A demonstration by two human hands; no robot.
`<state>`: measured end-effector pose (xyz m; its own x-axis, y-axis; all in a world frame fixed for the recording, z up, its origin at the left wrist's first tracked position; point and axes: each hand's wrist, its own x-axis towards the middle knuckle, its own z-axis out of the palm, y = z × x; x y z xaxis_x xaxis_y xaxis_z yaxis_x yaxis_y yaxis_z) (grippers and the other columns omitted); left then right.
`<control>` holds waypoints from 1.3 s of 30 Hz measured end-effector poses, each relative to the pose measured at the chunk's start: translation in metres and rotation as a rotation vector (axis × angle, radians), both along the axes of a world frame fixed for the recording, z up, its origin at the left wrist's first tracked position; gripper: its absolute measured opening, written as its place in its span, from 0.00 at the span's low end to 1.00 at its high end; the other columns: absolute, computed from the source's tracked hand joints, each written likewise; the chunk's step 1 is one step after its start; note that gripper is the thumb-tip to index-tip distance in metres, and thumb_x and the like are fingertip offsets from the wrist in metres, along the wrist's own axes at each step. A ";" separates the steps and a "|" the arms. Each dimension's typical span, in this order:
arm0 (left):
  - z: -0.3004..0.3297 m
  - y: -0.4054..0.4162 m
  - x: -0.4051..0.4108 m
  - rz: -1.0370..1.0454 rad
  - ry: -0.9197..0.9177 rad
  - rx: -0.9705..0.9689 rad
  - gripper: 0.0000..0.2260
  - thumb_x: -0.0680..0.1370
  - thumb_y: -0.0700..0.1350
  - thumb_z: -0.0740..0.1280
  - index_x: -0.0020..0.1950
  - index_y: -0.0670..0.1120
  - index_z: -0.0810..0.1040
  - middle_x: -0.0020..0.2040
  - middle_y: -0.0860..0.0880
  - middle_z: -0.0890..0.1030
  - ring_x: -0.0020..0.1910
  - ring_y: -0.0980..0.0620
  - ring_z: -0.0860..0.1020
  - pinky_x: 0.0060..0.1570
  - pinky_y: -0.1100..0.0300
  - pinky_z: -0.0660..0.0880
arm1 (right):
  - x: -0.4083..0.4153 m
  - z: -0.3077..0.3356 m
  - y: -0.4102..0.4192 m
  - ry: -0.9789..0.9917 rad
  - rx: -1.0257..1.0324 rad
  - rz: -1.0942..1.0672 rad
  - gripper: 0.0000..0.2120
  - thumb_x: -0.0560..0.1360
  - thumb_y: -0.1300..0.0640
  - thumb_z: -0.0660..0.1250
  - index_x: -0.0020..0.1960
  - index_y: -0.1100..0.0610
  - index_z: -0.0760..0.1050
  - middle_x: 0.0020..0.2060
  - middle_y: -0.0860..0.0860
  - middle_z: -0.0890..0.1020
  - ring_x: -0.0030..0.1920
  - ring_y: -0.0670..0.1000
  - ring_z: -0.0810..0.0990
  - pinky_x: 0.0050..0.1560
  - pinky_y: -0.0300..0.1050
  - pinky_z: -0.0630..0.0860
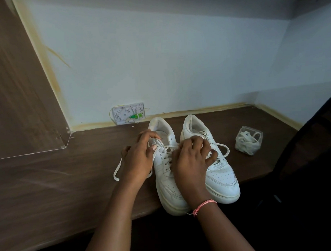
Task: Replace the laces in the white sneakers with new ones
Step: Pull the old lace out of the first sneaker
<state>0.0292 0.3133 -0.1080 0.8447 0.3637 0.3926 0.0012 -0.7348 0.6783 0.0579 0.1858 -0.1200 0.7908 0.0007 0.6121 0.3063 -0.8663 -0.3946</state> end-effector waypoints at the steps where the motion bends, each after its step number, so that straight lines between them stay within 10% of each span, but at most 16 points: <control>1: 0.001 0.000 0.000 0.001 -0.006 -0.003 0.12 0.80 0.40 0.64 0.56 0.58 0.73 0.58 0.69 0.69 0.56 0.60 0.74 0.58 0.57 0.55 | -0.001 0.001 0.000 0.005 0.022 -0.012 0.11 0.75 0.51 0.54 0.47 0.53 0.73 0.53 0.53 0.73 0.63 0.58 0.66 0.64 0.65 0.57; 9: 0.000 -0.001 -0.001 0.051 0.020 0.052 0.11 0.80 0.44 0.63 0.57 0.61 0.72 0.66 0.62 0.74 0.50 0.54 0.80 0.61 0.56 0.54 | 0.001 0.005 -0.011 -0.039 -0.039 0.164 0.06 0.77 0.48 0.67 0.53 0.45 0.77 0.66 0.50 0.71 0.74 0.58 0.56 0.68 0.66 0.51; 13: 0.000 0.002 -0.001 0.133 0.048 0.124 0.11 0.79 0.48 0.66 0.57 0.64 0.73 0.69 0.63 0.70 0.73 0.51 0.66 0.69 0.43 0.51 | -0.001 0.008 -0.011 -0.065 0.024 0.121 0.01 0.75 0.51 0.69 0.46 0.46 0.77 0.62 0.48 0.73 0.73 0.57 0.59 0.69 0.63 0.50; 18: 0.000 0.003 0.002 0.096 0.017 0.097 0.12 0.78 0.46 0.66 0.56 0.63 0.73 0.66 0.62 0.74 0.74 0.52 0.64 0.69 0.41 0.55 | -0.001 0.012 -0.016 -0.029 0.296 -0.016 0.07 0.78 0.48 0.59 0.51 0.49 0.73 0.60 0.50 0.73 0.70 0.57 0.62 0.69 0.61 0.52; 24: 0.001 0.000 0.000 0.116 0.002 0.097 0.12 0.78 0.45 0.66 0.56 0.63 0.73 0.65 0.63 0.75 0.76 0.56 0.61 0.68 0.44 0.53 | 0.003 0.008 -0.012 -0.096 -0.019 0.210 0.05 0.76 0.49 0.66 0.50 0.47 0.79 0.62 0.49 0.75 0.72 0.58 0.61 0.68 0.60 0.54; 30: 0.005 -0.002 -0.004 0.109 0.015 0.059 0.12 0.79 0.45 0.66 0.56 0.63 0.74 0.66 0.61 0.75 0.76 0.56 0.61 0.69 0.46 0.49 | 0.015 0.023 -0.028 0.052 0.490 -0.122 0.11 0.78 0.47 0.60 0.54 0.52 0.76 0.61 0.54 0.74 0.68 0.58 0.62 0.68 0.61 0.54; 35: 0.007 -0.004 -0.004 0.112 0.012 0.055 0.12 0.79 0.44 0.66 0.56 0.62 0.75 0.66 0.61 0.75 0.76 0.56 0.60 0.69 0.46 0.49 | 0.005 0.018 -0.017 -0.032 -0.003 0.217 0.14 0.75 0.40 0.66 0.58 0.43 0.77 0.67 0.49 0.70 0.74 0.58 0.56 0.69 0.61 0.51; 39: 0.007 -0.004 -0.005 0.109 0.020 0.049 0.12 0.79 0.46 0.66 0.57 0.63 0.74 0.65 0.62 0.75 0.76 0.57 0.60 0.69 0.48 0.47 | 0.007 0.014 -0.011 -0.046 -0.011 0.149 0.04 0.74 0.52 0.71 0.48 0.49 0.79 0.59 0.49 0.76 0.69 0.57 0.62 0.68 0.64 0.56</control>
